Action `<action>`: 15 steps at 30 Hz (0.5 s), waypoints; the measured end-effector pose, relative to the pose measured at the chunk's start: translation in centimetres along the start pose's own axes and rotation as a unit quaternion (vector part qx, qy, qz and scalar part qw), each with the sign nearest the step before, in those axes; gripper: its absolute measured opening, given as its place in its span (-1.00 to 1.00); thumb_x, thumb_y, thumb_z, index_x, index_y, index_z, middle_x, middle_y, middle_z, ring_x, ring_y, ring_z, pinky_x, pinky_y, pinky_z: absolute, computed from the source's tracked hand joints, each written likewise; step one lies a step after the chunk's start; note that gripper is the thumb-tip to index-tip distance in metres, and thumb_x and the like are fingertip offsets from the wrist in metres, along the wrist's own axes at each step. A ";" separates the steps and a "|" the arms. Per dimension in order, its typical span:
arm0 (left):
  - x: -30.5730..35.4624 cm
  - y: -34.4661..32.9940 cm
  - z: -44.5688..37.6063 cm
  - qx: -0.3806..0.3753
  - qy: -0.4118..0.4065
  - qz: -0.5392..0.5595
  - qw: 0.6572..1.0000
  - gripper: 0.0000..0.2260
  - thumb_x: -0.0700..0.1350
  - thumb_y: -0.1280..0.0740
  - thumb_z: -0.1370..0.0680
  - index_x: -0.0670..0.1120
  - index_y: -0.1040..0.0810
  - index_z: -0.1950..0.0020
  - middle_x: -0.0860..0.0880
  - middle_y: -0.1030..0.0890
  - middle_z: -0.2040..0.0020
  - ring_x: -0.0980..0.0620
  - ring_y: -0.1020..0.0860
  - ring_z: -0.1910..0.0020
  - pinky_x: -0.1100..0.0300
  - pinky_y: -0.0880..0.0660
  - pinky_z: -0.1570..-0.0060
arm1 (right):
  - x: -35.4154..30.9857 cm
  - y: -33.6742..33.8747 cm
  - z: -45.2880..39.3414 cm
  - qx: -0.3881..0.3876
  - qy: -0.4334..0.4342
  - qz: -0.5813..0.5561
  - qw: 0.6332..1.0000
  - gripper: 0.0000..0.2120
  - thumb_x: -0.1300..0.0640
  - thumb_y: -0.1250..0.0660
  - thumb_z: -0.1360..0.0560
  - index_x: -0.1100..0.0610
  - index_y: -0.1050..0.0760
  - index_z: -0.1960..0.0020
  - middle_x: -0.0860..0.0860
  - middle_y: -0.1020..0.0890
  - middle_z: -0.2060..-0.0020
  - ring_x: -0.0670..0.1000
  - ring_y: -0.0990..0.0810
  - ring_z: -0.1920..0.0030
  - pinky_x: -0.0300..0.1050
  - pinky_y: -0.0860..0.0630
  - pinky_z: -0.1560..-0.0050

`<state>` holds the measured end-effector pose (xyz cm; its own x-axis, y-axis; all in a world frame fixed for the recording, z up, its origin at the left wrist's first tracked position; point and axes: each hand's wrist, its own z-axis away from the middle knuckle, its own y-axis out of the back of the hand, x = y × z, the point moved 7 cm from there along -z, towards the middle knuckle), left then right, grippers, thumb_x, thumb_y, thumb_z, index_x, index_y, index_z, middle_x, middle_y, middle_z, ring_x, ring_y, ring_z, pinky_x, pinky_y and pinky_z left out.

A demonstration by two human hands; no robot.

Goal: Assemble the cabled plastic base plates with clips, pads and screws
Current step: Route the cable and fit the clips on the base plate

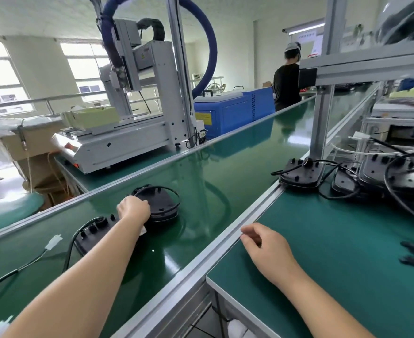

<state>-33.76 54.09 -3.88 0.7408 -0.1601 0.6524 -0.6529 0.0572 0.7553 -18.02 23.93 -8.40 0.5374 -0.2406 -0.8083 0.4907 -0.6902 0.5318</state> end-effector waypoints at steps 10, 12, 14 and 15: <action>0.1 -0.8 0.6 0.065 -0.037 -0.138 0.988 -0.70 -0.22 -0.24 -0.56 -0.36 -0.43 -0.23 -0.39 -0.34 -0.31 -0.32 -0.29 -0.34 -0.12 -0.27 -0.35 | 2.1 4.9 2.3 0.008 -0.073 -0.109 0.991 -0.81 0.18 -0.26 -0.56 -0.04 -0.59 0.12 -0.01 -0.69 0.21 -0.08 -0.65 0.16 -0.10 -0.61 0.07; 0.9 -0.5 1.0 0.085 -0.061 -0.164 0.981 -0.67 -0.27 -0.26 -0.51 -0.30 -0.43 -0.26 -0.35 -0.27 -0.41 -0.29 -0.16 -0.45 -0.15 -0.16 -0.42 | 2.9 6.9 3.2 0.016 -0.083 -0.122 0.989 -0.80 0.20 -0.25 -0.56 -0.03 -0.59 0.11 -0.02 -0.69 0.21 -0.11 -0.66 0.18 -0.17 -0.61 0.13; 2.2 -0.4 1.4 0.111 -0.090 -0.165 0.976 -0.62 -0.30 -0.27 -0.47 -0.26 -0.43 -0.29 -0.33 -0.20 -0.47 -0.28 -0.08 -0.49 -0.16 -0.07 -0.46 | 4.0 9.2 4.0 0.030 -0.100 -0.137 0.985 -0.80 0.21 -0.25 -0.57 0.00 -0.60 0.10 -0.04 -0.70 0.22 -0.13 -0.67 0.19 -0.27 -0.57 0.22; 3.3 -0.5 1.7 0.125 -0.107 -0.157 0.974 -0.62 -0.29 -0.26 -0.49 -0.25 -0.44 -0.31 -0.33 -0.17 -0.48 -0.29 -0.06 -0.50 -0.15 -0.04 -0.47 | 4.6 10.4 4.4 0.041 -0.110 -0.146 0.982 -0.80 0.22 -0.25 -0.57 0.02 -0.61 0.09 -0.04 -0.70 0.22 -0.12 -0.67 0.20 -0.30 -0.56 0.24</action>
<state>-31.27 51.81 -2.21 0.8770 -0.3354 0.3440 -0.4381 -0.2643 0.8592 -13.46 12.67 -7.66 0.2161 -0.1588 -0.9634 0.5403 -0.8024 0.2535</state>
